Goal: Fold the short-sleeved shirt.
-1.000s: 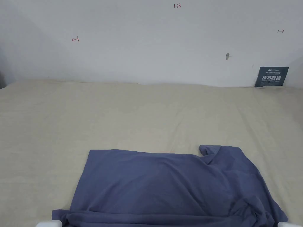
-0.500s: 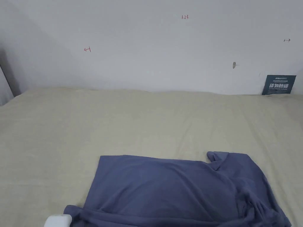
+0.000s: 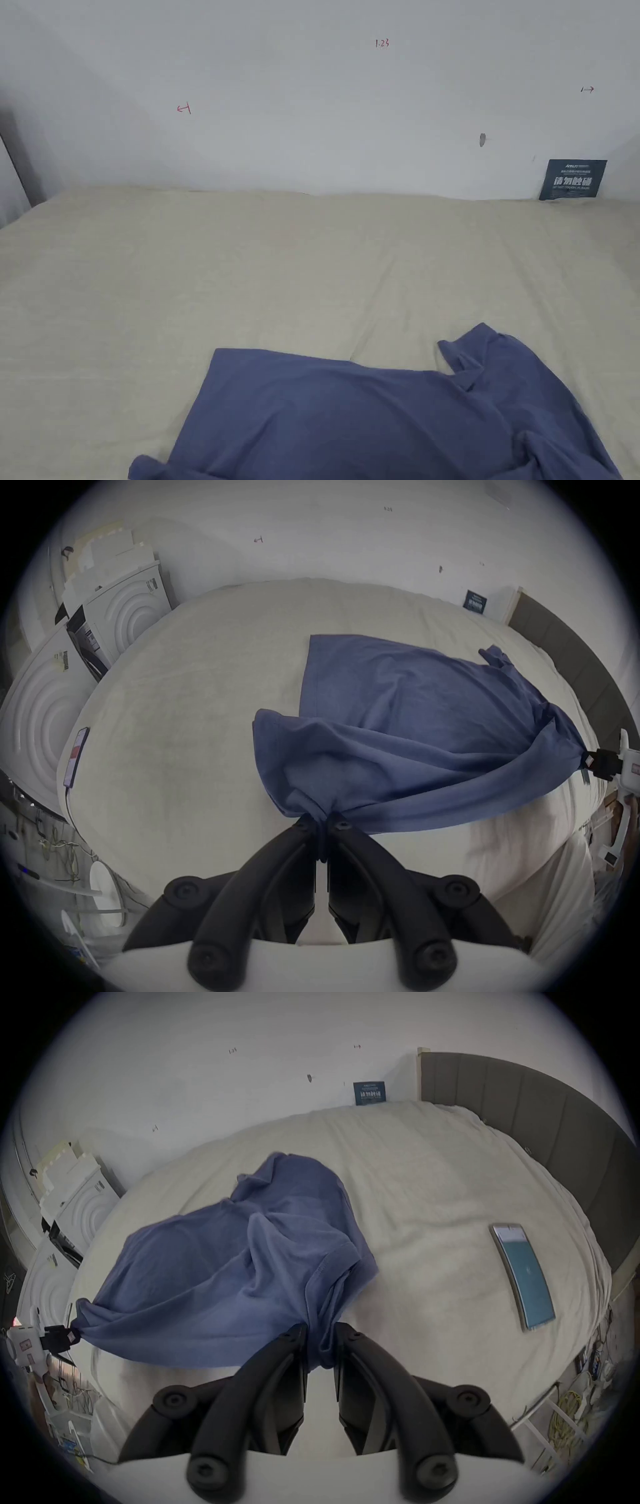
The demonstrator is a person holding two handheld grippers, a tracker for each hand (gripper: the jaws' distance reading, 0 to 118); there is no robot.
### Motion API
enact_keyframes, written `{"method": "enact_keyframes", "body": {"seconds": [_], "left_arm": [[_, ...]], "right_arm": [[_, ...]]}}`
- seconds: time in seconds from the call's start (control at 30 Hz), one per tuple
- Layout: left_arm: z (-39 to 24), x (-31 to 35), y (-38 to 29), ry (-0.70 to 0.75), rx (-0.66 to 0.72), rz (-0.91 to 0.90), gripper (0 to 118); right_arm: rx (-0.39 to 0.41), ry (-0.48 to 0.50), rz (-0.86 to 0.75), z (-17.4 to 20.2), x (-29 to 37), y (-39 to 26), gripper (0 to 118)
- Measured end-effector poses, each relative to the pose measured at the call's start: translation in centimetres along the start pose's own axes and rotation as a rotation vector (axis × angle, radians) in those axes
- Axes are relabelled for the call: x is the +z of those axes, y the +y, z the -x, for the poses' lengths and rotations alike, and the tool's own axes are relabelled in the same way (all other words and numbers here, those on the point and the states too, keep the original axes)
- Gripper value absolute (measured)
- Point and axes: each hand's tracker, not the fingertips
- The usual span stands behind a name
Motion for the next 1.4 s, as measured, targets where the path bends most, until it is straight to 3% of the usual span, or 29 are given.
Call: {"method": "enact_keyframes", "body": {"seconds": [0.2,0.23,0.27,0.3,0.33,0.37,0.47,0.57,0.63,0.7,0.73,0.77,0.8,0.83,0.87,0.93,0.97,1.07,1.23,1.4], "left_arm": [[-0.3,-0.3,-4.6,-0.008,0.005,0.067,5],[-0.5,-0.4,-4.8,0.006,-0.010,0.079,8],[-0.7,-0.5,-4.9,0.015,-0.029,0.075,19],[-0.9,-0.6,-4.8,0.041,-0.042,0.071,47],[-1.1,-0.6,-4.7,0.073,-0.050,0.075,64],[-1.1,-0.3,-4.4,0.058,-0.038,0.073,74],[-0.7,1.8,-2.8,0.016,0.072,-0.012,83],[-0.9,4.3,-0.4,0.040,0.100,-0.117,83],[-1.4,5.9,1.4,0.038,0.100,-0.202,67],[-2.2,7.4,3.3,0.005,0.104,-0.263,62],[-2.7,7.6,4.2,-0.016,0.097,-0.301,41],[-3.3,7.8,5.1,-0.007,0.095,-0.322,21],[-4.0,7.6,5.9,-0.002,0.082,-0.332,7],[-4.7,7.4,6.6,-0.006,0.051,-0.345,7],[-5.3,7.1,7.5,-0.005,0.038,-0.332,2],[-6.2,6.6,8.7,-0.025,0.043,-0.350,0],[-6.7,6.2,9.3,-0.058,0.043,-0.372,0],[-8.1,4.3,11.2,-0.044,-0.017,-0.345,0],[-8.9,0.4,13.6,-0.092,-0.014,-0.299,0],[-9.2,-2.6,14.6,-0.099,-0.029,-0.251,0]], "right_arm": [[0.021,-0.055,0.113,-2.1,0.0,-4.6,21],[0.028,-0.097,0.097,-2.1,0.0,-4.8,21],[0.022,-0.116,0.088,-2.3,0.0,-4.8,29],[0.003,-0.098,0.090,-2.6,0.1,-4.5,66],[-0.038,-0.084,0.084,-2.9,0.3,-3.9,98],[-0.049,-0.079,0.070,-3.1,0.5,-3.5,116],[-0.049,-0.052,-0.046,-2.5,2.2,-1.6,118],[-0.006,-0.066,-0.106,-1.3,3.5,1.0,118],[0.029,-0.035,-0.143,-0.3,4.1,2.6,117],[0.063,-0.001,-0.183,0.9,4.7,4.0,117],[0.082,0.009,-0.193,1.5,4.9,4.7,112],[0.098,0.016,-0.220,2.2,4.9,5.4,100],[0.091,-0.012,-0.244,2.9,4.8,6.0,67],[0.096,-0.028,-0.254,3.5,4.5,6.7,41],[0.098,-0.021,-0.254,3.8,4.1,7.4,28],[0.107,0.005,-0.239,4.4,3.2,8.9,22],[0.108,0.008,-0.245,4.8,2.8,9.7,10],[0.173,-0.018,-0.240,5.8,0.9,12.4,5],[0.139,-0.044,-0.155,5.5,-5.2,17.6,3],[0.161,-0.099,-0.033,4.4,-13.0,21.0,3]]}}
